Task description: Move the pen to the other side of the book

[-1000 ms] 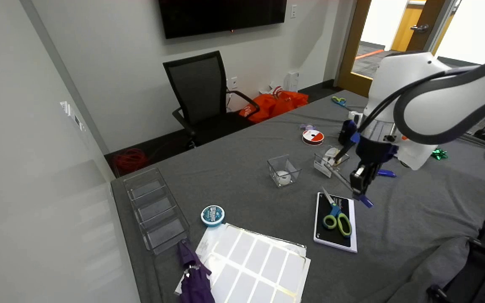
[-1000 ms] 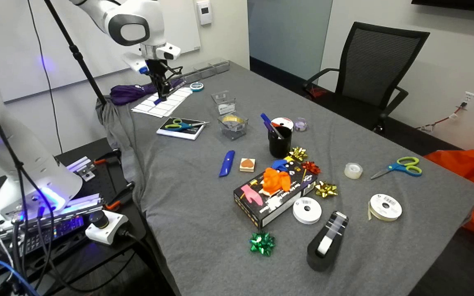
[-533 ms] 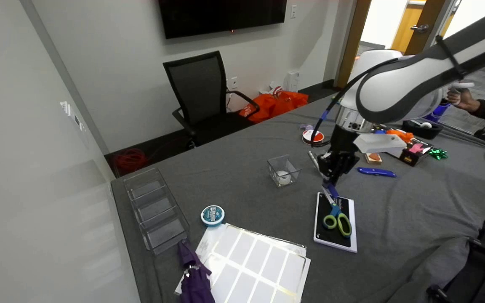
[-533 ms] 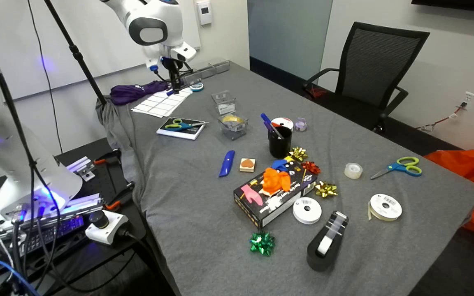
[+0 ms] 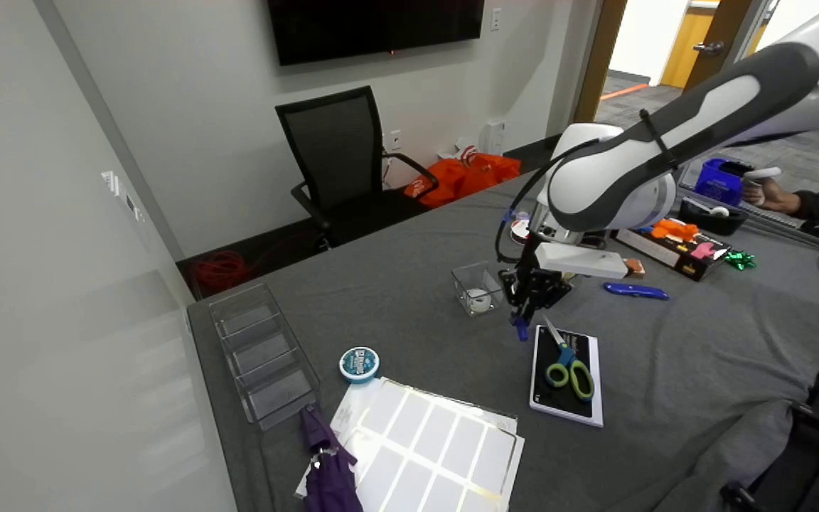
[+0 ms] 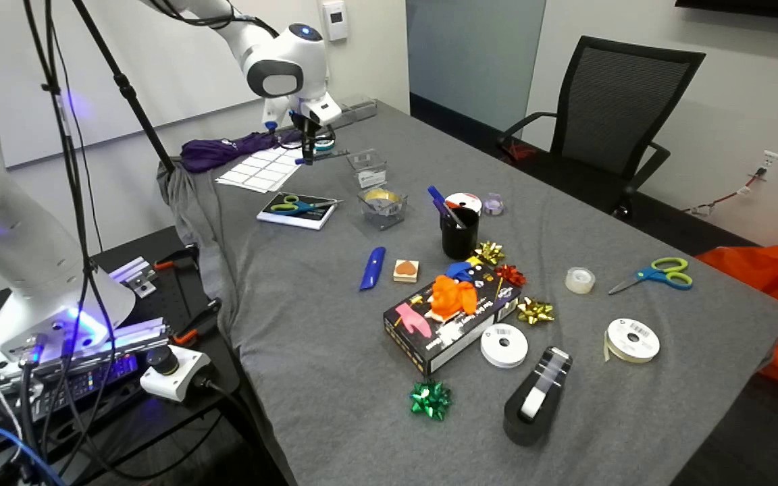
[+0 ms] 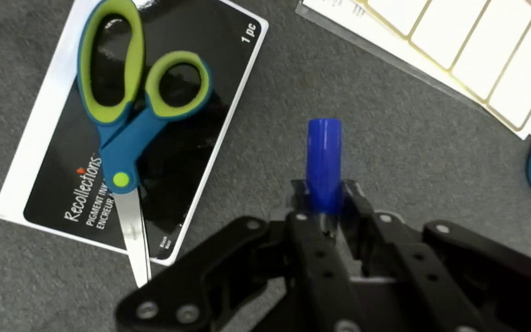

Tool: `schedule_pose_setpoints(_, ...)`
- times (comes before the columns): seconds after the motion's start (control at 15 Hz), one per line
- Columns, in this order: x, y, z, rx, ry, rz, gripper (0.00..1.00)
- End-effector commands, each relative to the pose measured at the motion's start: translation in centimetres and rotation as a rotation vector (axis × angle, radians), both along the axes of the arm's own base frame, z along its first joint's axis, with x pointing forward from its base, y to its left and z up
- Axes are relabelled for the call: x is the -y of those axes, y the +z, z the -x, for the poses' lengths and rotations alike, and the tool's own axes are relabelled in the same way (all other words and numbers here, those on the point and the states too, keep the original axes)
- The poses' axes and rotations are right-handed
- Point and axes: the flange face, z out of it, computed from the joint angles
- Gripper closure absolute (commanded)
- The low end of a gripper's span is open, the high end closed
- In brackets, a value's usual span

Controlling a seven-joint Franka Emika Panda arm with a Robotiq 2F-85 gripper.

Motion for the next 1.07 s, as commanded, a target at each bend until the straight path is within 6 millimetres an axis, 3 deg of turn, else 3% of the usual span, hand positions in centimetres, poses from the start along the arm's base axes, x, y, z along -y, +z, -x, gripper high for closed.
schedule_pose_setpoints(0.0,-0.8,-4.1,-1.5,-0.062,-0.088,-0.003,0.95)
schedule_pose_setpoints(0.27,-1.0,-6.9,-2.1,-0.143,-0.163,-0.021,0.95)
schedule_pose_setpoints(0.33,-1.1,-7.2,-2.2,-0.157,-0.165,-0.022,0.55)
schedule_pose_setpoints(0.4,-1.2,-7.0,-2.2,-0.152,-0.154,-0.023,0.54)
schedule_pose_setpoints(0.6,-1.6,-5.3,-1.7,-0.121,-0.113,-0.039,0.33)
schedule_pose_setpoints(0.93,-3.3,-1.2,0.9,-0.139,0.031,-0.013,0.01)
schedule_pose_setpoints(1.0,-3.5,-0.4,1.6,-0.149,0.057,0.012,0.0)
